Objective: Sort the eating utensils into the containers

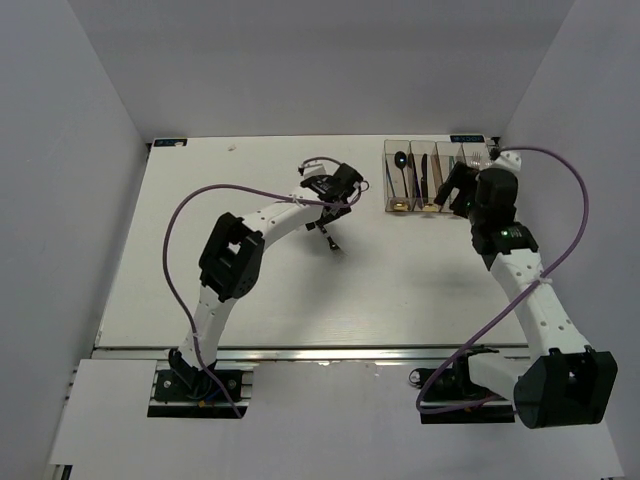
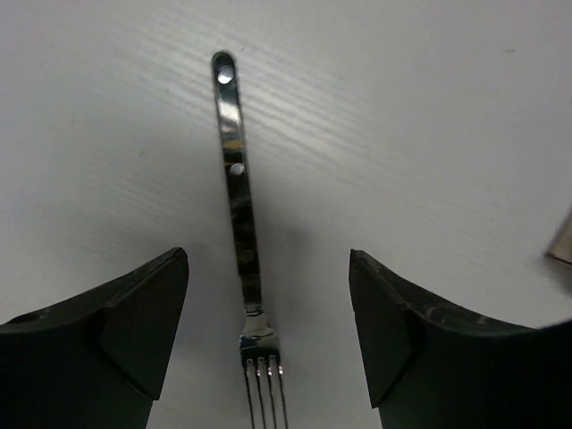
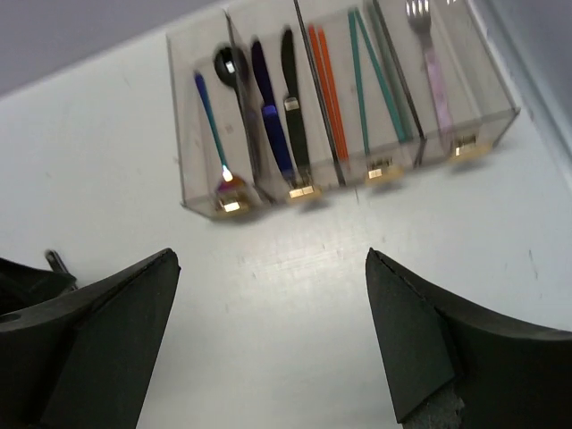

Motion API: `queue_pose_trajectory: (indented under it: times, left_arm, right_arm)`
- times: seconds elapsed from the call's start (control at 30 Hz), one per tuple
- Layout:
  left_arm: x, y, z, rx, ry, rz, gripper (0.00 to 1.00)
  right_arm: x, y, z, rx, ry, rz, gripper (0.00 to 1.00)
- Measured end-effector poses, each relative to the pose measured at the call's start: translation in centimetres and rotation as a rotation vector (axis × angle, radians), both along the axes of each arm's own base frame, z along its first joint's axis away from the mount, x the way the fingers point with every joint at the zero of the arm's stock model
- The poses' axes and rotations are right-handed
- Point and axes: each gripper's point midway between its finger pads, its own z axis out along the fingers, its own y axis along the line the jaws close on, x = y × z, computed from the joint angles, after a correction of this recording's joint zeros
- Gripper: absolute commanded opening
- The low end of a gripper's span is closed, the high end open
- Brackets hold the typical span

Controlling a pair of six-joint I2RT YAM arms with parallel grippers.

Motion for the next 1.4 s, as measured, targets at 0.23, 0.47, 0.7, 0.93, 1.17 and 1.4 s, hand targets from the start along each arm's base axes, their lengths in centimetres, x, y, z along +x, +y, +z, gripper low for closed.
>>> queue_pose_trajectory:
  times: [0.23, 0.47, 0.7, 0.93, 1.17, 1.4]
  left_arm:
    - [-2.3, 1.3, -5.4, 0.036, 0.149, 0.077, 0.7]
    - [-2.6, 1.1, -6.4, 0.003, 0.177, 0.103, 0.5]
    - [-2.7, 1.0, -6.9, -0.01, 0.189, 0.109, 0.21]
    - [-2.9, 0.8, -6.8, -0.047, 0.161, 0.087, 0.0]
    - [-9.0, 1.3, -5.3, -0.244, 0.064, -0.223, 0.0]
    - [-12.5, -2.8, 2.2, -0.564, -0.22, -0.603, 0.0]
  right_arm:
    - [-2.2, 1.3, -5.7, -0.009, 0.159, 0.022, 0.89]
    - [-3.2, 1.7, -4.9, 0.006, 0.121, 0.055, 0.89]
    - [-3.5, 1.8, -3.5, 0.015, 0.071, 0.065, 0.89]
    - [-3.9, 4.1, -2.9, 0.093, 0.031, 0.179, 0.89]
    - [-4.7, 10.7, -2.3, 0.33, 0.035, 0.475, 0.89]
    - [-5.3, 15.5, -3.1, 0.412, 0.089, 0.54, 0.82]
